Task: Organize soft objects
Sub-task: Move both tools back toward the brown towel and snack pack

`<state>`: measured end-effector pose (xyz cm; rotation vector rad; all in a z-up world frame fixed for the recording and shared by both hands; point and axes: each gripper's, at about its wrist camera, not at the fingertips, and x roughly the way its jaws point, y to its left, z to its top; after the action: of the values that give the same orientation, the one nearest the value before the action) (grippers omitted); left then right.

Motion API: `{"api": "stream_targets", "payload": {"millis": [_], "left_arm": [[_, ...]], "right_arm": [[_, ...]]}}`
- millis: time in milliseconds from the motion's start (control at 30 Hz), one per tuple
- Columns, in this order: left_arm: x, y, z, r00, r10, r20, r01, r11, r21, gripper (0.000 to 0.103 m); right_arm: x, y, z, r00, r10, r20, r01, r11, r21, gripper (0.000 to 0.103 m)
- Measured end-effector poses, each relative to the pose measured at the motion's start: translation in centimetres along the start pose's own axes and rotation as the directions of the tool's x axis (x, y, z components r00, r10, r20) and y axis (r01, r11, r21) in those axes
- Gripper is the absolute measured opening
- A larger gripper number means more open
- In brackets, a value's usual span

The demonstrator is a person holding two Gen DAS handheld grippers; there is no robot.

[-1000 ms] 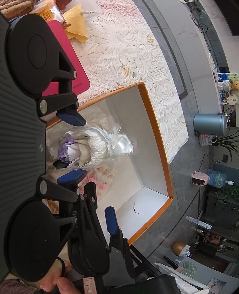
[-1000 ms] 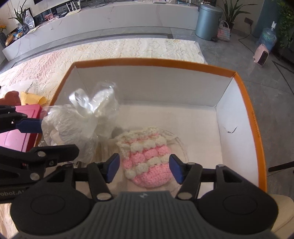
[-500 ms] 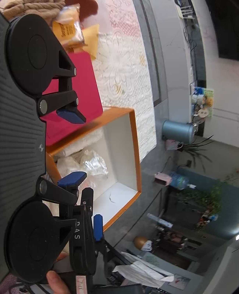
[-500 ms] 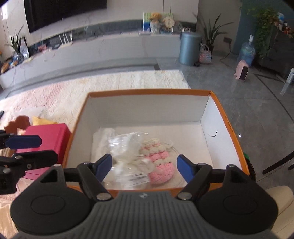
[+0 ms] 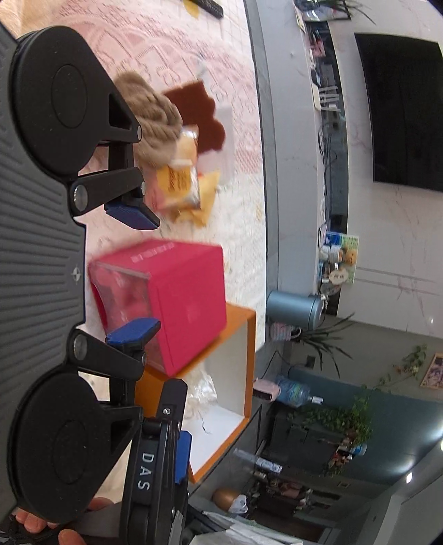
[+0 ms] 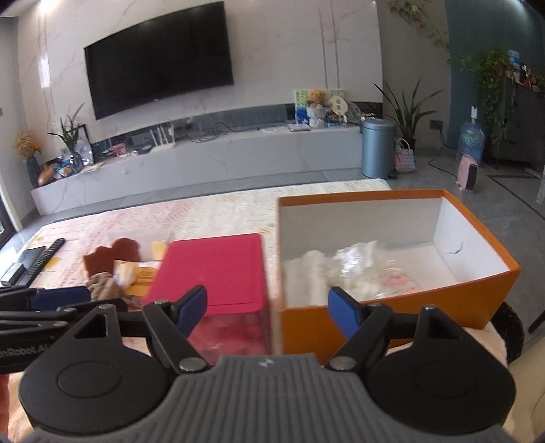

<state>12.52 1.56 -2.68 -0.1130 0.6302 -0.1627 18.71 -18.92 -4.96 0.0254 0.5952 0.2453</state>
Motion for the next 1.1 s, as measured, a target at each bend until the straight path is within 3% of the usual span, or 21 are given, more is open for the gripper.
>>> {"api": "stream_targets", "payload": {"millis": [300, 433, 567, 867, 1100], "left_arm": [[-1.8, 5.1, -3.3, 0.992, 0.111, -0.061, -0.112, 0.994, -0.018, 0.07], [-2.2, 7.2, -4.6, 0.982, 0.166, -0.084, -0.169, 0.985, -0.033, 0.07], [-2.2, 8.6, -5.6, 0.98, 0.175, -0.099, -0.181, 0.982, -0.06, 0.07], [-1.9, 11.3, -6.2, 0.979, 0.168, -0.114, -0.186, 0.967, -0.176, 0.069], [-1.2, 13.5, -5.0, 0.974, 0.194, -0.112, -0.215, 0.951, -0.221, 0.069]], "right_arm": [[0.5, 7.1, -2.9, 0.995, 0.096, -0.01, -0.097, 0.99, -0.101, 0.076], [1.2, 9.6, -3.9, 0.992, 0.127, -0.025, -0.129, 0.976, -0.177, 0.069], [2.4, 11.6, -4.6, 0.988, 0.147, -0.057, -0.156, 0.963, -0.221, 0.058], [5.3, 13.9, -5.0, 0.982, 0.16, -0.105, -0.181, 0.951, -0.25, 0.049], [7.9, 15.4, -4.0, 0.977, 0.179, -0.117, -0.204, 0.946, -0.253, 0.048]]}}
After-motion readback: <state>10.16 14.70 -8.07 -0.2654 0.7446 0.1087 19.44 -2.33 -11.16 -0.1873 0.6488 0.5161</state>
